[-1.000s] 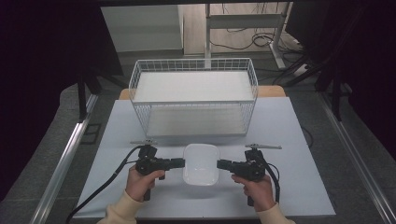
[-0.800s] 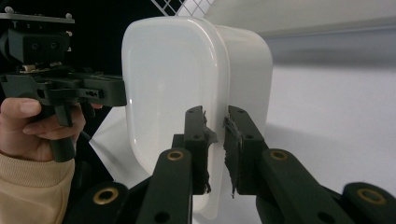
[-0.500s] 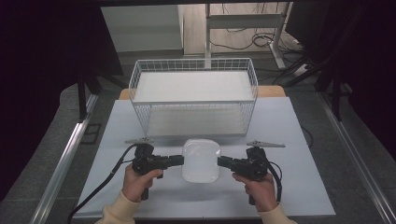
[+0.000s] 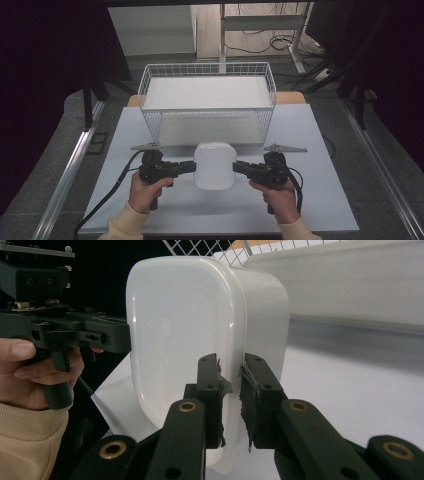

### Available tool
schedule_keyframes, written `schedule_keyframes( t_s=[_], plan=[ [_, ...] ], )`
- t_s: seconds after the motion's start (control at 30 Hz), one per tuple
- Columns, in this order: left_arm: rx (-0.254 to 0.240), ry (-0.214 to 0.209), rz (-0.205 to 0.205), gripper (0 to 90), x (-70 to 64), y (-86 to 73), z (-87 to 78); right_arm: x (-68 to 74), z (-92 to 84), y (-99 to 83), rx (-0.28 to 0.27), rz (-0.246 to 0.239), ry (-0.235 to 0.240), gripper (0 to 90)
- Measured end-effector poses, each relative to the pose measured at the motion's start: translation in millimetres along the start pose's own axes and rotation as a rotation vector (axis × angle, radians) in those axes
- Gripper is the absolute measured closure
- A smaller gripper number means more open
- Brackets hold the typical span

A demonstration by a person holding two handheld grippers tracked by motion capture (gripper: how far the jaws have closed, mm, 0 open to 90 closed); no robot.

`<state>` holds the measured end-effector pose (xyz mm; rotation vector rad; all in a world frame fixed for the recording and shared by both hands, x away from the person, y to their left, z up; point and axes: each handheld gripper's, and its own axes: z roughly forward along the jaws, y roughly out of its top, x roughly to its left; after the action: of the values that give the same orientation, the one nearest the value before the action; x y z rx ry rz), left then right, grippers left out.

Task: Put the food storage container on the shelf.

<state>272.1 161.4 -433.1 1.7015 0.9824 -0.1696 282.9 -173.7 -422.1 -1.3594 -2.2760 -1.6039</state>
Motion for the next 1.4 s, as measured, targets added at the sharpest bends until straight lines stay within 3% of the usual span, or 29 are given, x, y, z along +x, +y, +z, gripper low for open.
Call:
schedule_keyframes(
  t_s=[0.3,0.63,1.4],
  plan=[
    [-0.029,-0.019,0.035,81.3,-2.5,19.0,-10.5,7.9,-3.9,18.7,-0.03,-0.039,0.007,79.1],
    [-0.047,-0.009,0.054,81.3,-3.7,38.2,-19.9,15.4,-2.4,40.8,-0.04,-0.067,0.003,79.1],
    [-0.083,0.015,0.107,81.2,-11.0,113.1,-42.8,30.8,-5.3,119.2,-0.092,-0.124,0.02,79.2]
  ],
)
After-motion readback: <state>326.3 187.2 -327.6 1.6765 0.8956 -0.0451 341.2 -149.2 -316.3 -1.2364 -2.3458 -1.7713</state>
